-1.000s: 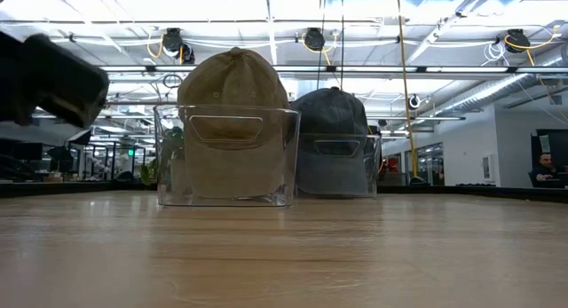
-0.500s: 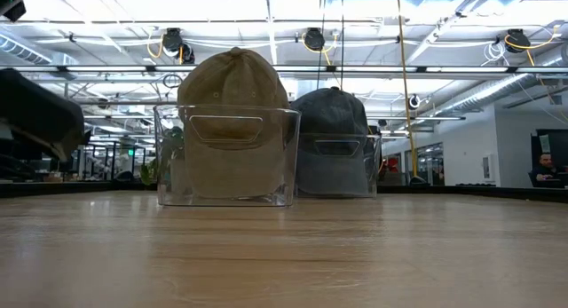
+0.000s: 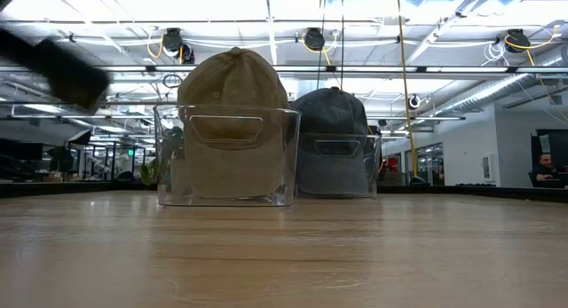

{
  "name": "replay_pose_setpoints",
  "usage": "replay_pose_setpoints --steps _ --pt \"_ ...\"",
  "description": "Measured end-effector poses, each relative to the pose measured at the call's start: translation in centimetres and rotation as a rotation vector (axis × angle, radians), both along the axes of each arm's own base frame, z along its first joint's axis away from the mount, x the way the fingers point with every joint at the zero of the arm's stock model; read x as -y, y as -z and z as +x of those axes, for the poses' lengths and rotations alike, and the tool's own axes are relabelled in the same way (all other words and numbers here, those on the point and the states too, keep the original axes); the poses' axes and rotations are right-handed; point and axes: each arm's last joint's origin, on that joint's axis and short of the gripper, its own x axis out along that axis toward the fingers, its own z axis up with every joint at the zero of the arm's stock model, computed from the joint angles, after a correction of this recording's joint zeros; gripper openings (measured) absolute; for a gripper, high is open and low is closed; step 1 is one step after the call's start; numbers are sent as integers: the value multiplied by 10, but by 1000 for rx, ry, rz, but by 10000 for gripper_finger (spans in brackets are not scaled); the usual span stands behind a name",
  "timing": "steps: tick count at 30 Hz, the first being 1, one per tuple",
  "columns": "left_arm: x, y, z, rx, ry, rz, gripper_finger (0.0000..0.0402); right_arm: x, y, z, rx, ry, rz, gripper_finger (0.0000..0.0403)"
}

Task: Pick & Place hat
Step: Put the brown cap into the left transparent bin

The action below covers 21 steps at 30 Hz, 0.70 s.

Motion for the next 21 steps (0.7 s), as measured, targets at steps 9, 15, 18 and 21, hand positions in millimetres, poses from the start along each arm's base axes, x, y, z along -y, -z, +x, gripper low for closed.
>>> replay_pose_setpoints --steps 9,15,18,21 --pt "-23 -101 -5 316 -51 -38 8 0 0 0 0 1 2 238" --pt "-46 -158 -30 536 -93 -41 8 0 0 0 0 1 2 238" --pt "-56 -178 -41 635 -121 -20 8 0 0 0 3 6 39 238" --pt "-65 -194 -52 720 -163 5 9 0 0 0 7 15 104 238"
